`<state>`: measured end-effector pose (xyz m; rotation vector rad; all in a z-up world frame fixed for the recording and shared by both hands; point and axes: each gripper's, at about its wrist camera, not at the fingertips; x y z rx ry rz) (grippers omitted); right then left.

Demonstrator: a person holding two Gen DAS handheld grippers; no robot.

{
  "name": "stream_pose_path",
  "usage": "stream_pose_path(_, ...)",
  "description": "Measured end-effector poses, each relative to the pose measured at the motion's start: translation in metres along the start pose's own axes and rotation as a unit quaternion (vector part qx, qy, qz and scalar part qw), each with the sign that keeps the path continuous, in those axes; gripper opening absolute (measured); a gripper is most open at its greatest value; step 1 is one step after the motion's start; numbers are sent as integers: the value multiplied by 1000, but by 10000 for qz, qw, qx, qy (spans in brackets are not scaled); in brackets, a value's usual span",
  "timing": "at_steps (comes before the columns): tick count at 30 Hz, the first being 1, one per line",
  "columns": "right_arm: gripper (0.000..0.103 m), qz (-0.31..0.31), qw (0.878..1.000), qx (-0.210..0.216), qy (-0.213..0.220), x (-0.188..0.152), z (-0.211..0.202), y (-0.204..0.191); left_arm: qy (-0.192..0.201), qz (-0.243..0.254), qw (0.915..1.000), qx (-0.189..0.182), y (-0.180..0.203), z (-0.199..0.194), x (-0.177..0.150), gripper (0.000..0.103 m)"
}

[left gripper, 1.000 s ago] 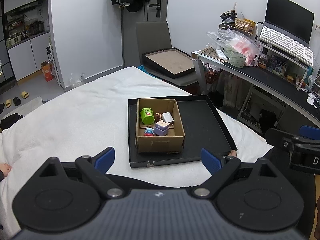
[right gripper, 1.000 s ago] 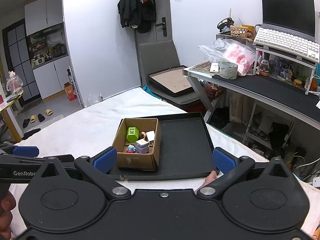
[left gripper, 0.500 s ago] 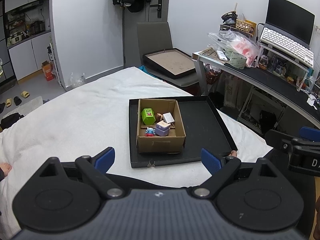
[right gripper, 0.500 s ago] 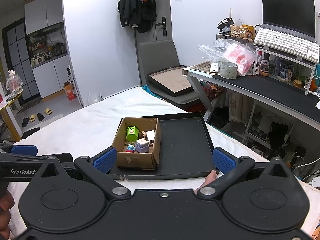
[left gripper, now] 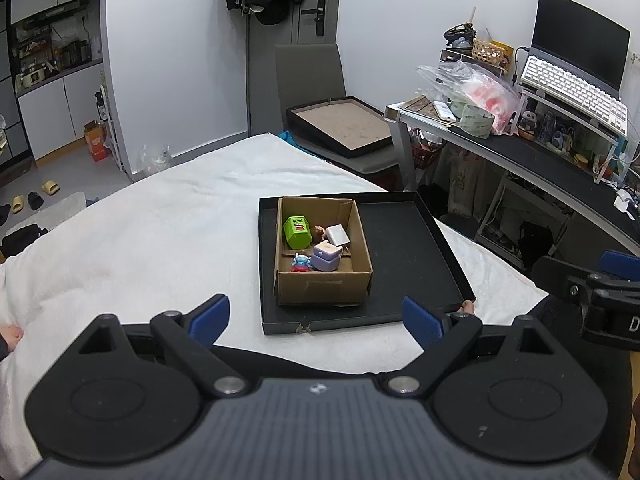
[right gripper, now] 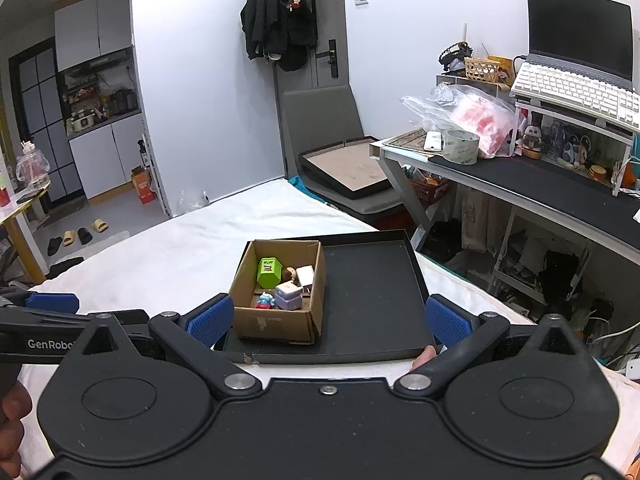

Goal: Organize rigid objects

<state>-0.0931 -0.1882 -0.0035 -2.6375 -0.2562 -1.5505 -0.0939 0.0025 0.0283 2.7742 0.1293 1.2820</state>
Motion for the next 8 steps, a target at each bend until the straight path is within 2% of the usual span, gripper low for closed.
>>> stream_pose_path(8, 103, 46, 10000, -14, 5, 1, 0, -1, -11, 122, 9999, 34, 3, -1, -1, 92)
Point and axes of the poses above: each gripper's, at about its wrist camera, not at the fingertips, and z roughly the way its jaws point, y to its right, x to its top, and after that the axes turned 6 degrees about -x, right-handed
